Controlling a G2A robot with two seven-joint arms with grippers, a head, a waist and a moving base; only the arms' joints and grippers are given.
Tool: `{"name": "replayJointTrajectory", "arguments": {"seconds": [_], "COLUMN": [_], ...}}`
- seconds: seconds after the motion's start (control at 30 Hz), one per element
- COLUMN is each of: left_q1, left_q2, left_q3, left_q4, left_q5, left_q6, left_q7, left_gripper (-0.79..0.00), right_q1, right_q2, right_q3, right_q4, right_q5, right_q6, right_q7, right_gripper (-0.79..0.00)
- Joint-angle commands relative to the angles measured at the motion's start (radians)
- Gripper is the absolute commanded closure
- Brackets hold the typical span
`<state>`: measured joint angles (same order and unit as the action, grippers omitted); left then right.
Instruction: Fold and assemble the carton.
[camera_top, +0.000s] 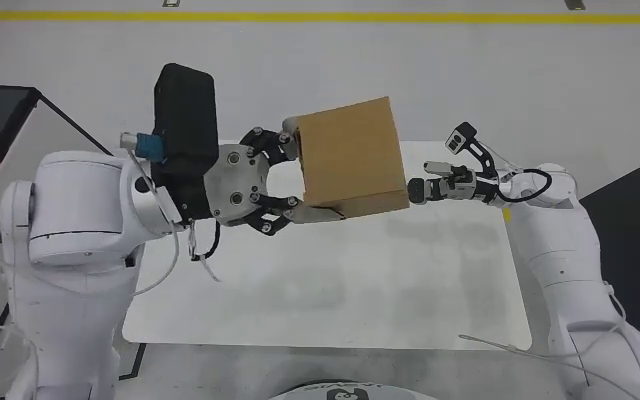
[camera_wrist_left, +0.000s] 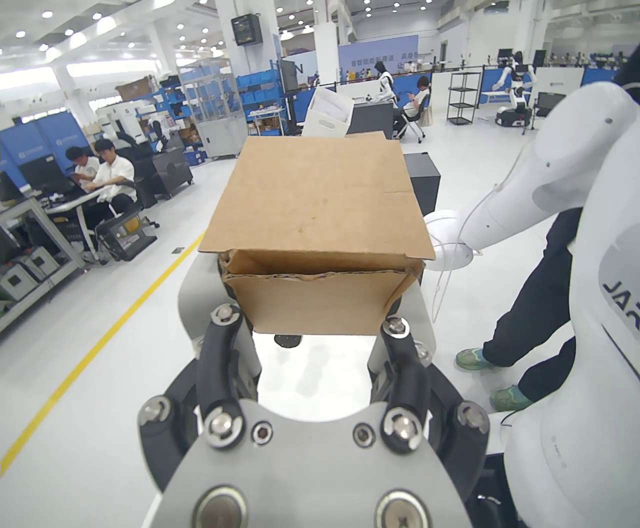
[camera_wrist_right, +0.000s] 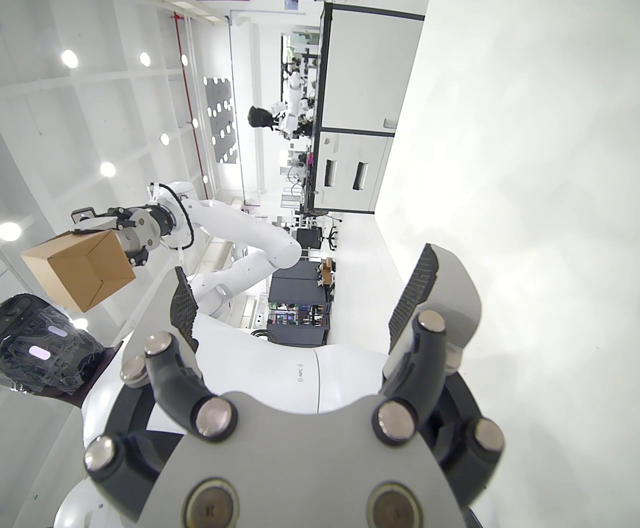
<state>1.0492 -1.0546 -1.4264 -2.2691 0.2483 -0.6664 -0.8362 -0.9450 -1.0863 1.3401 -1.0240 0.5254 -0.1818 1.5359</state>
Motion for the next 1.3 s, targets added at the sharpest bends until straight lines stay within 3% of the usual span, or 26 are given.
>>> {"name": "replayJointTrajectory", "arguments": {"seconds": [0.0,0.23,0.5,0.67,0.73,1.03,1.1,1.27], "left_q1": [0.000,0.000,0.016,0.012,0.009,0.009,0.021,-0.032], "left_q2": [0.000,0.000,0.006,0.003,0.005,0.004,0.002,0.011], "left_q3": [0.001,0.000,-0.085,-0.113,-0.108,-0.118,-0.127,-0.122], "left_q4": [0.000,-0.004,-0.025,-0.045,-0.063,-0.069,-0.069,-0.081], "left_q5": [-0.003,-0.003,0.293,0.499,0.587,0.610,0.635,0.924], "left_q6": [0.003,0.001,-0.214,-0.346,-0.346,-0.328,-0.312,-0.346], "left_q7": [-0.002,0.007,0.118,0.265,0.281,0.290,0.363,0.552], "left_gripper": [0.000,0.000,0.000,0.000,0.000,0.000,0.000,0.000], "right_q1": [0.000,0.000,0.000,0.000,0.000,0.000,0.000,0.000], "right_q2": [0.000,0.000,0.000,0.000,0.000,0.000,0.000,0.000], "right_q3": [0.000,0.000,0.000,0.000,0.000,0.000,0.000,0.000], "right_q4": [0.000,0.000,0.000,0.000,0.000,0.000,0.000,0.000], "right_q5": [0.000,0.000,0.000,0.000,0.000,0.000,0.000,0.000], "right_q6": [0.000,0.000,0.000,0.000,0.000,0.000,0.000,0.000], "right_q7": [0.000,0.000,0.000,0.000,0.000,0.000,0.000,0.000], "right_gripper": [-0.785,-0.785,-0.785,-0.785,-0.785,-0.785,-0.785,-0.785]}}
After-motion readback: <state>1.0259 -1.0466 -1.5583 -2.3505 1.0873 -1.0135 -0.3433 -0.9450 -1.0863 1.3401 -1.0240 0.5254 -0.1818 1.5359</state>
